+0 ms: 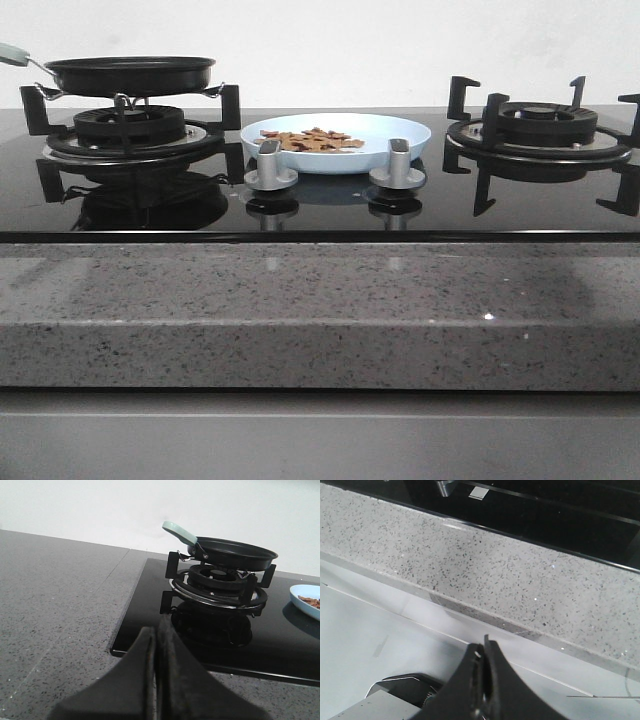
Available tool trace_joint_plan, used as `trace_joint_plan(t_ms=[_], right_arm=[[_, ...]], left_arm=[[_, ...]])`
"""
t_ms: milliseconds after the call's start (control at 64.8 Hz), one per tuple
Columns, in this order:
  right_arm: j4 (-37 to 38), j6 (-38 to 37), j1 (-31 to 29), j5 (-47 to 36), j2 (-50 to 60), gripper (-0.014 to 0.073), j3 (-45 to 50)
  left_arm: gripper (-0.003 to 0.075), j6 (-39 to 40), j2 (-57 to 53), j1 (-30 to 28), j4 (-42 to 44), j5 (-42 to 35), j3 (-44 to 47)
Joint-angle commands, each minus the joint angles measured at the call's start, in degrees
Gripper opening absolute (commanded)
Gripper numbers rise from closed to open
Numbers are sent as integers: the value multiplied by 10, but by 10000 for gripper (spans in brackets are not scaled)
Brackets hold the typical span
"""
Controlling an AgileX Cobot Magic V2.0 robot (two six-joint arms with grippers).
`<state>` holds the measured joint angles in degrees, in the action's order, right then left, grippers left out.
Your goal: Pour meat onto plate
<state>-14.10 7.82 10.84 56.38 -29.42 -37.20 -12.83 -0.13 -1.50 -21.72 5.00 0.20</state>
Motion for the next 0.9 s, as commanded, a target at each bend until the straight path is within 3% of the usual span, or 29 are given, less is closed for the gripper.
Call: trace_joint_plan(t_ms=[0,139,232,278,540,880], right_arm=[[-9,3,1,-27,-3,-69,-12],[-9,3,1,-27,-3,-69,-12],[-9,3,1,-27,-3,-69,-12],[-9,3,1,-27,-3,-69,-12],[-9,3,1,-27,-3,-69,-12],[-9,3,1,-27,-3,-69,-12]], left_arm=[[-20,6,-11,5,-7,-44,3],[-20,36,-12,19,34,-41,3],[-20,185,-12,32,166,-40,3],[-20,221,-12,33,199,-40,3],[-20,175,-12,32,200,-57,3],[-20,170,-12,32,198,-94,3]])
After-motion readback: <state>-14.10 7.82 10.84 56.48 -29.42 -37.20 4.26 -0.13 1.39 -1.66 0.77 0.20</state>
